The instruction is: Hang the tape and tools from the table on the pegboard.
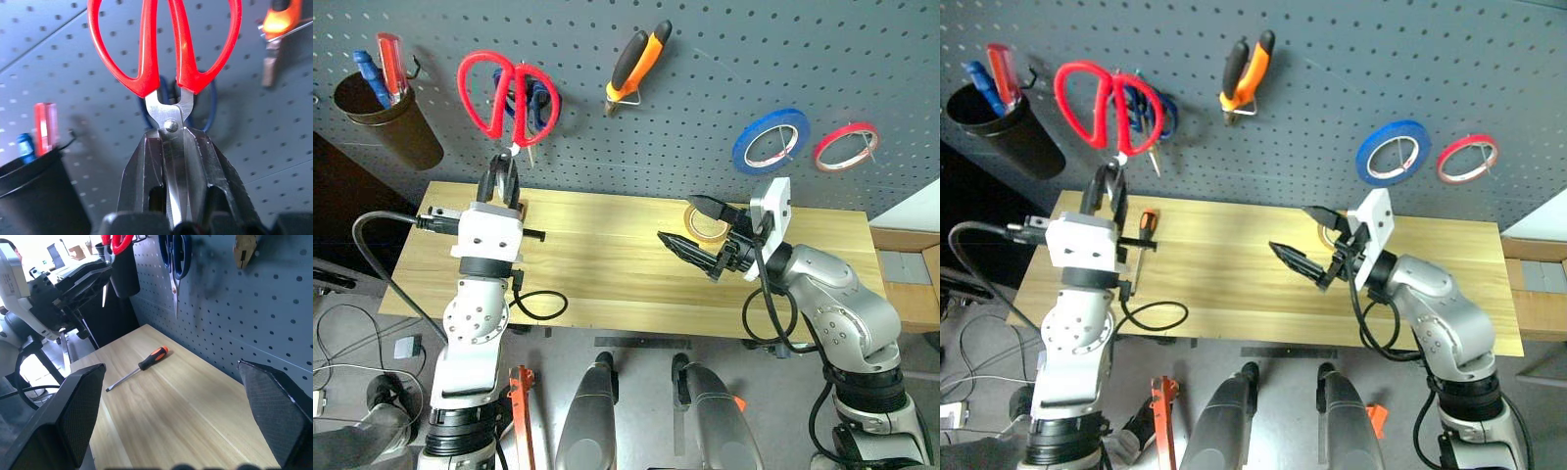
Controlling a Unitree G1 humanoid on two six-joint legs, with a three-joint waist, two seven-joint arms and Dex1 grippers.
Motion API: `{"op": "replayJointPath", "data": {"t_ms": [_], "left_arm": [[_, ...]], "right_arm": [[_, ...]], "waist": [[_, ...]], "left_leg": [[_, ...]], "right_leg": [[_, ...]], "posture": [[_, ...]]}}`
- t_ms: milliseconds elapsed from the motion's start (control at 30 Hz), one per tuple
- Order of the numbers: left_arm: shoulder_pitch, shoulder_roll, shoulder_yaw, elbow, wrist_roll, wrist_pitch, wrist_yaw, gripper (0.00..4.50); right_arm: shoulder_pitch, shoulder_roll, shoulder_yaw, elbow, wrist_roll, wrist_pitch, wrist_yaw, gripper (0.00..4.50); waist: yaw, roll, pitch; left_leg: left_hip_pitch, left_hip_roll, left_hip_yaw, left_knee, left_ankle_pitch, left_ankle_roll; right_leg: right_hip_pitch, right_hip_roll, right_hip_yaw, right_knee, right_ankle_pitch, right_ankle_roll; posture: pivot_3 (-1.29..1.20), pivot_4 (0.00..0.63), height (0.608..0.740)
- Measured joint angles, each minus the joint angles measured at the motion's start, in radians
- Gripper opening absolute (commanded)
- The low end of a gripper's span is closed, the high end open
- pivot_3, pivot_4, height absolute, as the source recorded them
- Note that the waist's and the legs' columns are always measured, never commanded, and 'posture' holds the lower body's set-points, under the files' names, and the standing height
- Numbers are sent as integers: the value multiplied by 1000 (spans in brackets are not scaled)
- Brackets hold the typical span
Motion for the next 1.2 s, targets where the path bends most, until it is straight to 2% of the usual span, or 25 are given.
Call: {"op": "replayJointPath", "data": {"t_ms": [700, 1200], "left_arm": [[-62, 1, 19, 140, -43, 27, -5, 239], [-123, -20, -6, 213, -90, 61, -63, 239]], "right_arm": [[-122, 27, -4, -4, 4, -15, -76, 4500], [-130, 26, -3, -23, 34, -4, -108, 4500]], "waist": [[6, 0, 0], [4, 0, 0]], "left_leg": [[0, 0, 0, 1, 0, 0], [0, 0, 0, 3, 0, 0]], "right_leg": [[0, 0, 0, 1, 0, 0], [0, 0, -1, 2, 0, 0]], "posture": [[161, 398, 740], [138, 391, 740]]}}
